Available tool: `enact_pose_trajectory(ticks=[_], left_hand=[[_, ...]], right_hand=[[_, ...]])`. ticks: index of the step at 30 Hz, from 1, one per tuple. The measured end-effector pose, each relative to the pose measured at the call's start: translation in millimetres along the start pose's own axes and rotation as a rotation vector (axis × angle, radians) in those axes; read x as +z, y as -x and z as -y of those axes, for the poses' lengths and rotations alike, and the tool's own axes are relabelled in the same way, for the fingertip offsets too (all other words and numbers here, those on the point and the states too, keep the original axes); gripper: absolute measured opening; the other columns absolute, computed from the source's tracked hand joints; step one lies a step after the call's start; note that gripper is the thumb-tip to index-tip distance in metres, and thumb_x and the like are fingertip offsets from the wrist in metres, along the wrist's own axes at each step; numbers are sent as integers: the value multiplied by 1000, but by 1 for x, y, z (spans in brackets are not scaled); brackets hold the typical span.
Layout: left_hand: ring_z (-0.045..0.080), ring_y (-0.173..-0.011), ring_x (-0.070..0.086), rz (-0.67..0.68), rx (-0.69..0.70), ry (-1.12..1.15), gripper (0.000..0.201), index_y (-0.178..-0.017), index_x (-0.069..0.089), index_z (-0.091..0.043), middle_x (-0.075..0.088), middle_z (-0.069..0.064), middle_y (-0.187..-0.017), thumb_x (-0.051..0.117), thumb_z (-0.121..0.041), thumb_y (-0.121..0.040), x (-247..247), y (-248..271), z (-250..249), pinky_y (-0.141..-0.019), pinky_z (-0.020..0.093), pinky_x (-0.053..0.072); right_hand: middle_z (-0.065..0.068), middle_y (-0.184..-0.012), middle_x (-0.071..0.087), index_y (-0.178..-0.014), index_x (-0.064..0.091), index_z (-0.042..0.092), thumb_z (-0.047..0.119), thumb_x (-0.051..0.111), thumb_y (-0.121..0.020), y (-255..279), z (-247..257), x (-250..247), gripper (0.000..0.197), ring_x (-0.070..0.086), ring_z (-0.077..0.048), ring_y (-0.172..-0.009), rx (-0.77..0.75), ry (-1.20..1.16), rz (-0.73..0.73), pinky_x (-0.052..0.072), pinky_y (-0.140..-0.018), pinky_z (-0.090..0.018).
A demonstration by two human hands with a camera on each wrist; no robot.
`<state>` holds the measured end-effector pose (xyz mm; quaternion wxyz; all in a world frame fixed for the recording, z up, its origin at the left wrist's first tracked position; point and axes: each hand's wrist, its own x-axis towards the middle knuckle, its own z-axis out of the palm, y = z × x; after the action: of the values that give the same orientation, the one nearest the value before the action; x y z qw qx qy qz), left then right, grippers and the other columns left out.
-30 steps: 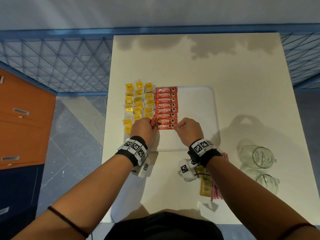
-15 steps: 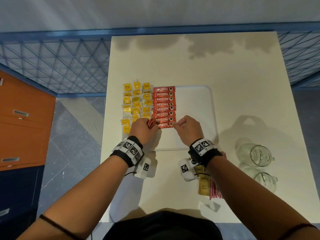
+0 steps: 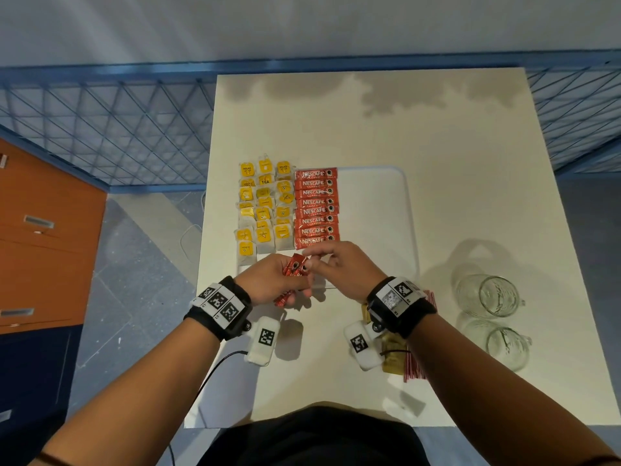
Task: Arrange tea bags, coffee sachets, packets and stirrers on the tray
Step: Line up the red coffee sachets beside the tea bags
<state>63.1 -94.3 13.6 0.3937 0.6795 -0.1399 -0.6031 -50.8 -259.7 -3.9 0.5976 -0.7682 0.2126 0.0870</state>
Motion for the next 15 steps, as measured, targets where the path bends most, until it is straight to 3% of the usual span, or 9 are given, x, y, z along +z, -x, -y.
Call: enact_pose_trajectory(ticks=[2, 6, 9, 12, 15], left_hand=[[15, -51, 60, 5, 3, 2, 19, -101, 68, 7, 75, 16, -86, 69, -11, -94, 1, 4, -1, -44, 21, 46], [11, -50, 65, -43, 8, 77, 23, -103, 66, 13, 77, 13, -86, 67, -9, -95, 2, 8, -2, -45, 19, 48], [11, -49, 61, -123, 42, 89, 19, -103, 71, 7, 78, 11, -85, 67, -11, -96, -1, 6, 2, -46, 20, 46], [13, -49, 55, -223, 58, 104, 9, -96, 74, -5, 74, 2, -74, 68, -11, -96, -6, 0, 10, -44, 23, 42], [14, -51, 55, -282, 60, 87, 12, -102, 72, -3, 72, -1, -71, 69, -12, -95, -8, -7, 16, -43, 24, 43]], right_hand=[[12, -91, 70, -103, 77, 21, 28, 74, -94, 2, -2, 3, 12, 58, 8, -72, -9, 28, 20, 43, -69, -17], [11, -91, 72, -93, 75, 24, 28, 73, -94, 5, -7, 4, 4, 61, 2, -81, 28, 59, -39, 46, -75, -24], [9, -93, 72, -93, 73, 26, 30, 73, -94, 5, -14, -2, 4, 63, -5, -82, 83, 46, -129, 49, -77, -29], [7, -95, 72, -94, 74, 25, 32, 73, -94, 5, -20, -10, 7, 62, -7, -79, 131, 2, -188, 50, -76, -33], [9, -96, 73, -97, 76, 24, 35, 71, -96, 6, -24, -16, 13, 66, -8, -85, 177, 19, -205, 55, -83, -37]])
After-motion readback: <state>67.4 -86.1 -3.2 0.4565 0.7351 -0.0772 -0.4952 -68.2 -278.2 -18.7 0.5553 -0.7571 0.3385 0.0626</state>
